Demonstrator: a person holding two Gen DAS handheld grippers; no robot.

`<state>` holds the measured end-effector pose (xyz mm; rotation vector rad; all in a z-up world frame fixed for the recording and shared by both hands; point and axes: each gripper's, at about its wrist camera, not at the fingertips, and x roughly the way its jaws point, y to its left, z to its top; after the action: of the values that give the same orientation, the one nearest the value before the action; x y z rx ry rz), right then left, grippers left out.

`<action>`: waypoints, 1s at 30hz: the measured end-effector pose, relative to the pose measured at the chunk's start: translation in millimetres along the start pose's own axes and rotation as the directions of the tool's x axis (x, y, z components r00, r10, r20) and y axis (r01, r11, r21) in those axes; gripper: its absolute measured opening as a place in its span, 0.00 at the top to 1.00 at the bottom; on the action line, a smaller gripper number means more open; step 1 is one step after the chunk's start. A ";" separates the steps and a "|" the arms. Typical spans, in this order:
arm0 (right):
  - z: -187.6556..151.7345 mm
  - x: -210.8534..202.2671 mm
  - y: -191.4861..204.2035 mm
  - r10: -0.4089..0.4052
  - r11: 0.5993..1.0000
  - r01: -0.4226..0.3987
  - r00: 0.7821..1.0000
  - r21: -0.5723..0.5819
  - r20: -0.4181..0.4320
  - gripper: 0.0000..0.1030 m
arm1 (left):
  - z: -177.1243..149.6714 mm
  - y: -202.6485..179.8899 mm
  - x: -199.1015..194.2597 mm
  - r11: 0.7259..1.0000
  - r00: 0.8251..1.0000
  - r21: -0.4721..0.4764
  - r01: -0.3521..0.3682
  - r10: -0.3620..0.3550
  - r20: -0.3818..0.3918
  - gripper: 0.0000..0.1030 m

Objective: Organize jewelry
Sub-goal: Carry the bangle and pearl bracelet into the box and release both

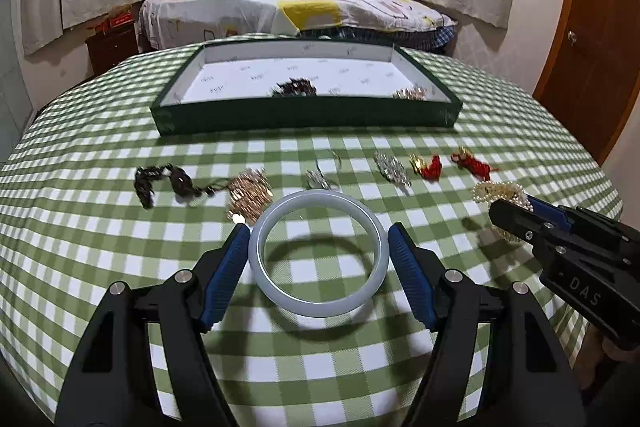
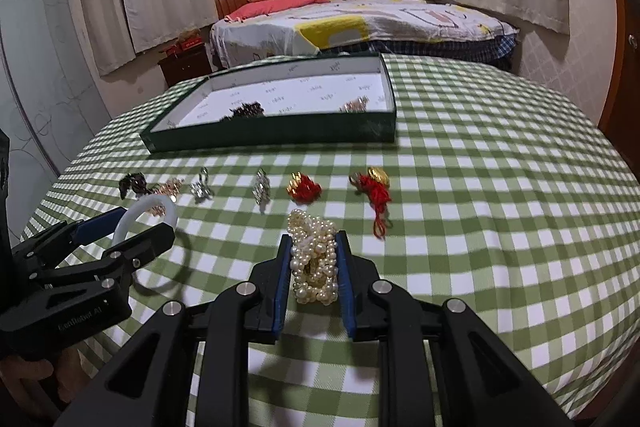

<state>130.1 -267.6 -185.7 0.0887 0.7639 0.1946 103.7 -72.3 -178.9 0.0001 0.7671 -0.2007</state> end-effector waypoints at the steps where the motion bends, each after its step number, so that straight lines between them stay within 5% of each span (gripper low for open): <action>1: 3.1 -0.6 1.0 0.002 1.000 -0.002 1.000 -0.002 0.006 0.78 | 2.7 2.2 -1.5 1.000 1.000 -0.004 0.000 0.000 0.006 0.33; 23: 127.6 48.5 21.1 0.043 0.998 -0.037 0.989 -0.047 0.143 0.79 | 126.0 49.2 36.4 0.998 0.986 -0.030 -0.049 0.053 0.157 0.33; 30: 148.5 81.9 22.2 0.038 0.999 -0.033 0.990 -0.037 0.135 0.79 | 151.2 62.5 78.1 0.997 0.990 -0.040 -0.070 0.074 0.123 0.33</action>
<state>287.8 -230.3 -131.1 0.0822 0.6233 0.2331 274.0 -36.1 -128.2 -0.0187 0.6449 -0.1168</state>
